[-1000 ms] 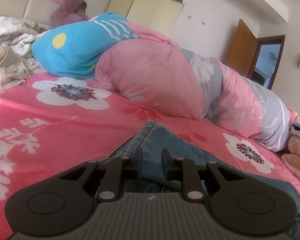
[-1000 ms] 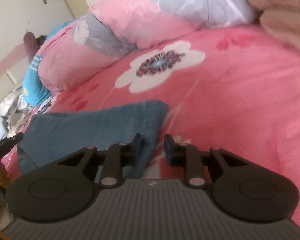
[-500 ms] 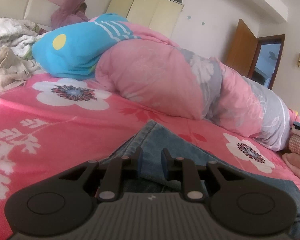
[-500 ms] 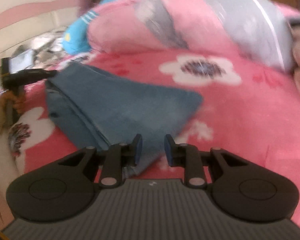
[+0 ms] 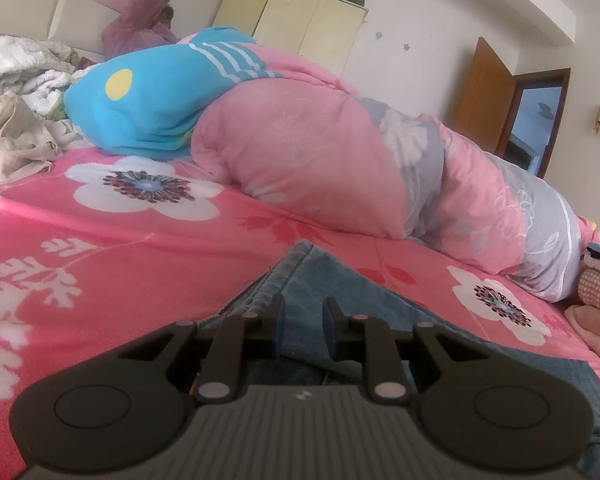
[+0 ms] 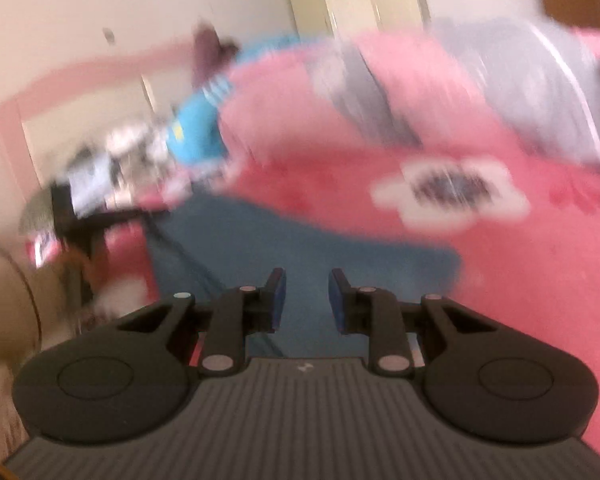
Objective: Fold clothes
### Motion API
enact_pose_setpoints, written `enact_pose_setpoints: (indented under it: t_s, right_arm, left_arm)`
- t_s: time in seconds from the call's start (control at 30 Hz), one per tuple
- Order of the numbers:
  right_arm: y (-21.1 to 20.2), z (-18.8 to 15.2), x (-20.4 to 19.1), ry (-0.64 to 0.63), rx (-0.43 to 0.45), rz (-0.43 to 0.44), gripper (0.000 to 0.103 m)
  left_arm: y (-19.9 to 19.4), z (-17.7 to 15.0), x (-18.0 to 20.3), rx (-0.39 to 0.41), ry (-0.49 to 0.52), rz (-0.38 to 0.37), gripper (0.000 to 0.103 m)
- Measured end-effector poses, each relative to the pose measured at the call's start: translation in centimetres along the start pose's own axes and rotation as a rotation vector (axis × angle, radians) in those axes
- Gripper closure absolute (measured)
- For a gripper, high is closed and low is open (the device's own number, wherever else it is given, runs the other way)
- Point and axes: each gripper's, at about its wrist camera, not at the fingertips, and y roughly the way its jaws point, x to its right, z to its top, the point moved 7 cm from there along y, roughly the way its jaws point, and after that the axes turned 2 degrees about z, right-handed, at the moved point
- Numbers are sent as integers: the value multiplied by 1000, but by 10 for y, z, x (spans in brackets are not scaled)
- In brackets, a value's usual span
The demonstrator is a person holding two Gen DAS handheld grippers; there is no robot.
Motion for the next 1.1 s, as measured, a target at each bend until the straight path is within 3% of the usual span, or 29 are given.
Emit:
enact_pose_setpoints:
  t_s: [0.07, 0.17, 0.23, 0.33, 0.47, 0.53, 0.6, 0.7, 0.9, 1.0, 1.1]
  right_arm:
    - [18, 2, -9, -4, 34, -9, 80]
    - [61, -41, -3, 29, -161, -77, 82]
    - [64, -52, -9, -31, -137, -118, 81]
    - [65, -30, -17, 0, -134, -124, 79]
    - [73, -1, -49, -20, 24, -74, 79]
    - [94, -7, -64, -48, 3, -52, 80]
    - [132, -40, -71, -92, -150, -76, 80]
    - [134, -37, -81, -163, -155, -122, 80]
    - [134, -3, -103, -149, -22, -58, 80]
    - [173, -37, -109, -157, -166, -40, 81]
    - [173, -22, -112, -151, -183, -51, 80]
  left_arm:
    - [0, 0, -1, -1, -5, -4, 81]
    - [0, 0, -2, -1, -5, -5, 81]
    - [1, 0, -2, -2, -2, -2, 81]
    - [0, 0, 0, -1, 9, 4, 79]
    - [0, 0, 2, 0, 15, 4, 79]
    - [1, 0, 3, 0, 11, 1, 79]
    - [0, 0, 3, 1, 12, 1, 79]
    - [0, 0, 2, -1, 10, 5, 79]
    - [0, 1, 2, -2, 10, 0, 77]
    - [-1, 0, 1, -2, 10, -3, 77]
    - [-1, 0, 1, -5, 5, 0, 77]
